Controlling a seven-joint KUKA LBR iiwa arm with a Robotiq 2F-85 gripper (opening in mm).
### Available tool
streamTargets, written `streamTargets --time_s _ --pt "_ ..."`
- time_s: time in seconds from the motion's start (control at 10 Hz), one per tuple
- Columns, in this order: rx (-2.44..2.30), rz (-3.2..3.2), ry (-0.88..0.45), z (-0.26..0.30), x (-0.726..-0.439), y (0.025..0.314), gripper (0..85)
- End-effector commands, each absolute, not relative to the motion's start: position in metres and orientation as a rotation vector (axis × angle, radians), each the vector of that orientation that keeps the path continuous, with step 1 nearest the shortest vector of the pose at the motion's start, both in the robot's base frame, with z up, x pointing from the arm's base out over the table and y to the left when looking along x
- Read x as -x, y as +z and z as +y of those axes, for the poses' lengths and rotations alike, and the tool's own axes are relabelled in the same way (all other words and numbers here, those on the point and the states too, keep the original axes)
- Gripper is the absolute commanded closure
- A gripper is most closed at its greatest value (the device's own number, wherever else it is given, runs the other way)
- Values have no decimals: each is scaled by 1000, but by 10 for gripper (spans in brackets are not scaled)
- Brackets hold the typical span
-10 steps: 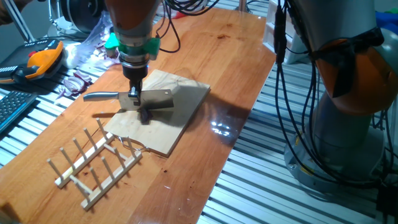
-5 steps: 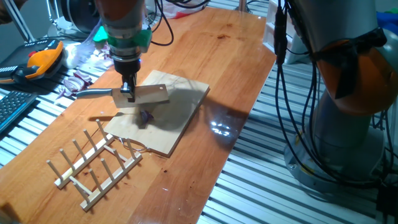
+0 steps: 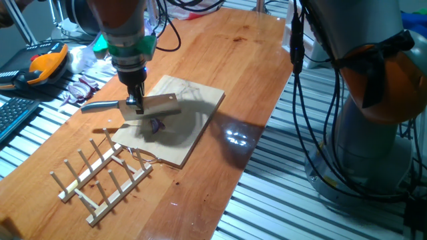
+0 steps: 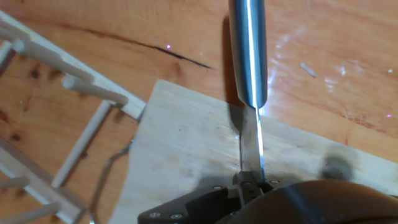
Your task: Chop the onions
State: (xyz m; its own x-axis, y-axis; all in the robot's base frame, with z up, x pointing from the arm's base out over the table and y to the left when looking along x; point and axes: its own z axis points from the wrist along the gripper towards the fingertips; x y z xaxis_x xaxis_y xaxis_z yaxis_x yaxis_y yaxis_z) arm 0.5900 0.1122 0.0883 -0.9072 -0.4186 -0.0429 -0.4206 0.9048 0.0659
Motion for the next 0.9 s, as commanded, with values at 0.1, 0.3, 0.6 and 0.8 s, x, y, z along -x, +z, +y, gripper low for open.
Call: streamTargets --time_s 0.1,0.3,0.6,0.8 --pt "687 3062 90 113 -590 87 850" --pt "698 3069 72 113 -590 87 850" --pt "701 3069 57 112 -589 86 850" --pt "702 3076 55 112 -590 85 850"
